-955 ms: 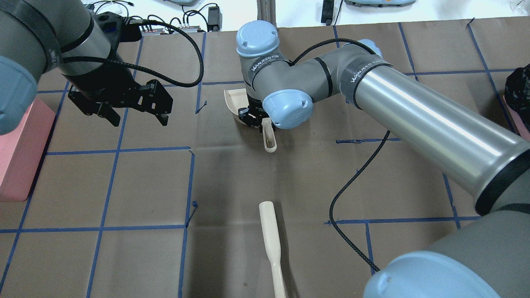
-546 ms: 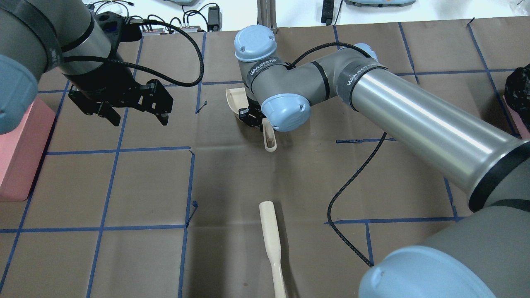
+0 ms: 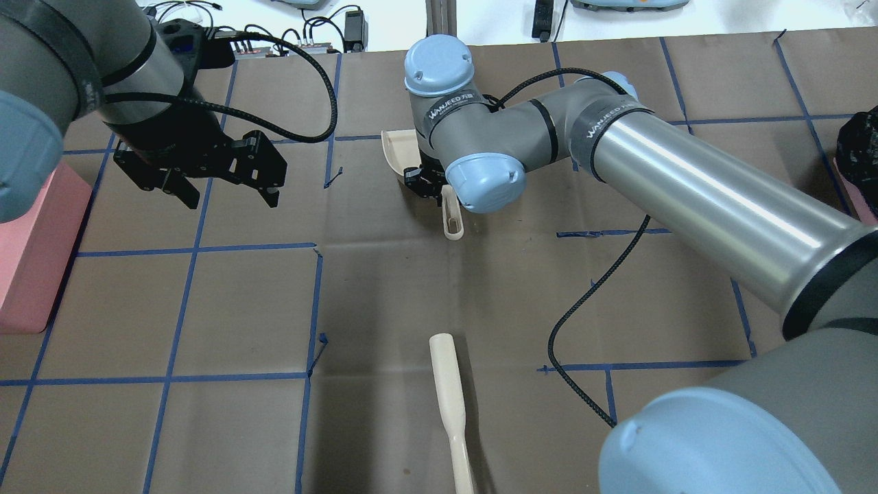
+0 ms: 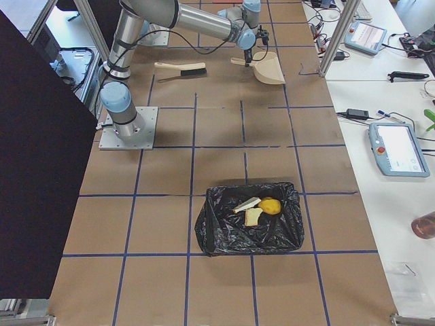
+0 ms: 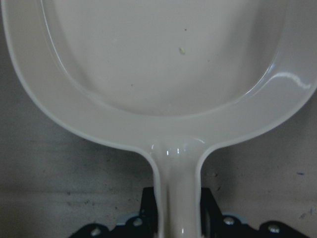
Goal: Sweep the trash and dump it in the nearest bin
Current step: 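Lower the dustpan onto the table with the right gripper, then open the right gripper and lift it off the dustpan handle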
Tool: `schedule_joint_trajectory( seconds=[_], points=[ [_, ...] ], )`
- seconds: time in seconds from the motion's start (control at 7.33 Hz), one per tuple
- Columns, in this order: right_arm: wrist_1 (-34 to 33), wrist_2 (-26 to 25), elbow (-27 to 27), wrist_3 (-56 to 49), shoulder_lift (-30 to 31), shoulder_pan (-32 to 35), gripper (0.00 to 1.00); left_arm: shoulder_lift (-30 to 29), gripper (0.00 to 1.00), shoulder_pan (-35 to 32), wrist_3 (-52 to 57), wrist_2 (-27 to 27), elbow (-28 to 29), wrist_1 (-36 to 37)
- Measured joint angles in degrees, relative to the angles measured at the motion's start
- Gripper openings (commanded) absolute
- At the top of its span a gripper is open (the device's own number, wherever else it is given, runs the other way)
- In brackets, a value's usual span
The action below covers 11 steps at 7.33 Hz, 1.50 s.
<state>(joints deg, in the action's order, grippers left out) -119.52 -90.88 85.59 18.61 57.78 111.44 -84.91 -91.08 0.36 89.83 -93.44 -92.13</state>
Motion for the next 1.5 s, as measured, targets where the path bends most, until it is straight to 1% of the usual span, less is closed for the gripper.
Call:
schedule_joint_trajectory(
  seconds=[0.14, 0.27, 0.41, 0.82, 1.09, 1.36, 1.5],
  points=[
    [0.0, 0.05, -0.09, -0.03, -0.27, 0.06, 0.11, 0.0, 1.0, 0.02, 0.01, 0.0, 0.0, 0.01],
    [-0.01, 0.12, -0.16, -0.08, -0.4, 0.06, 0.53, 0.0, 1.0, 0.02, 0.03, 0.0, 0.01, 0.02],
    [-0.07, 0.24, -0.33, -0.16, -0.47, -0.01, 0.98, 0.0, 1.0, 0.02, 0.01, 0.0, 0.01, 0.02],
    [-0.36, 0.42, -0.85, -0.55, -0.37, -0.53, 1.0, 0.0, 1.0, 0.03, -0.01, 0.0, 0.01, 0.02],
    [-0.04, 0.3, -1.58, -0.64, 0.87, -1.21, 1.0, 0.0, 1.0, 0.03, -0.01, 0.0, 0.01, 0.0],
    [2.16, 0.13, -2.56, -0.83, 3.48, -2.37, 1.0, 0.01, 1.0, 0.03, 0.05, 0.0, -0.02, -0.06],
    [4.87, 0.08, -2.62, -1.69, 5.62, -3.68, 1.0, 0.01, 1.0, 0.03, 0.05, 0.0, -0.03, -0.09]
  ],
)
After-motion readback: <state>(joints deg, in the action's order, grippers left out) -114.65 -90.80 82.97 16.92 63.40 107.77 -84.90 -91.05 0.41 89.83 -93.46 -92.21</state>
